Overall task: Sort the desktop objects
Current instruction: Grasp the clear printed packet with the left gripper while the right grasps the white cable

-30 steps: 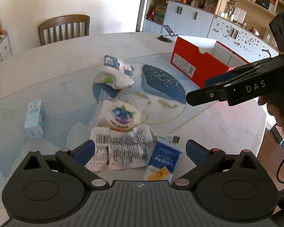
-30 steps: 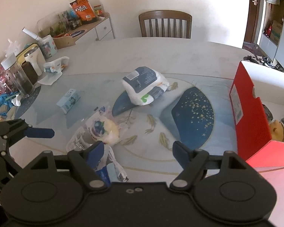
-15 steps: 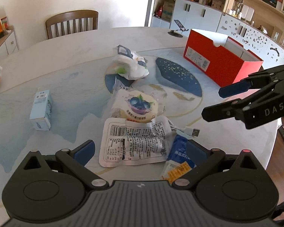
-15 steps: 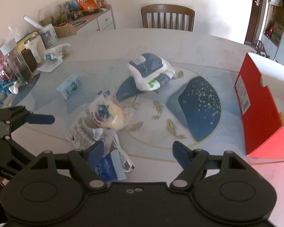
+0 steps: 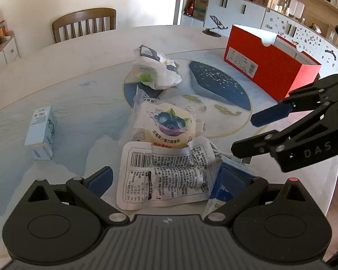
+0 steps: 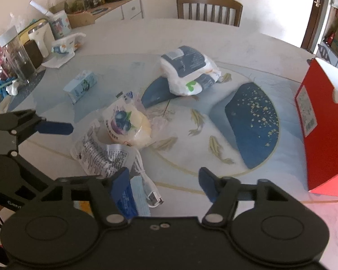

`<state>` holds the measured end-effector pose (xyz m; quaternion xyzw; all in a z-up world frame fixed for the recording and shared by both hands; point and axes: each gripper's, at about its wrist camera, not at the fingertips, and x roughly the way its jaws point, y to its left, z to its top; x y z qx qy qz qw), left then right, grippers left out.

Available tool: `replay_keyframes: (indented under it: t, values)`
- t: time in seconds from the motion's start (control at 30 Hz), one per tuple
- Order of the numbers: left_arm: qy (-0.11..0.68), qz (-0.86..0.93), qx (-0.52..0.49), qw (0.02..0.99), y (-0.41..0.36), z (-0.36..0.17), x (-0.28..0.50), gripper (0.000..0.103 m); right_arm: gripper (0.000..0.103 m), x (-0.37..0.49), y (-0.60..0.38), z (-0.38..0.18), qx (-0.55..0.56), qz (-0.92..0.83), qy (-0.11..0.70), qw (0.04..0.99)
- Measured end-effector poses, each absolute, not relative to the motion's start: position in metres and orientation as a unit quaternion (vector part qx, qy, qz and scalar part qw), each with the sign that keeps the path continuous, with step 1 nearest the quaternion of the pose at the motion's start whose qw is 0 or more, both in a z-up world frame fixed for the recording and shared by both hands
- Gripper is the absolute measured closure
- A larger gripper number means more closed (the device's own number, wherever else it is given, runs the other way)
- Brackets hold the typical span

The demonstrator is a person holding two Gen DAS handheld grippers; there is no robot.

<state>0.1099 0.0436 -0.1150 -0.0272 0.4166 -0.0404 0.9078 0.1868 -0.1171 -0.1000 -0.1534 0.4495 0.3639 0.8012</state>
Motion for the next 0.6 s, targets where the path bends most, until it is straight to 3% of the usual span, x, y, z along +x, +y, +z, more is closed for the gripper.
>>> replay_keyframes:
  t: [0.2, 0.33, 0.6]
  values:
    - [0.420, -0.029, -0.026, 0.907, 0.045, -0.119, 0.115, 0.000, 0.045, 0.191, -0.110, -0.107, -0.163, 0.373, 0.458, 0.790]
    - [0.425, -0.024, -0.021, 0.905, 0.044, -0.122, 0.116, 0.000, 0.057, 0.195, -0.102, -0.114, -0.175, 0.375, 0.464, 0.783]
    - [0.433, -0.016, -0.018, 0.901, 0.044, -0.131, 0.118, 0.001, 0.060, 0.195, -0.094, -0.124, -0.199, 0.375, 0.465, 0.777]
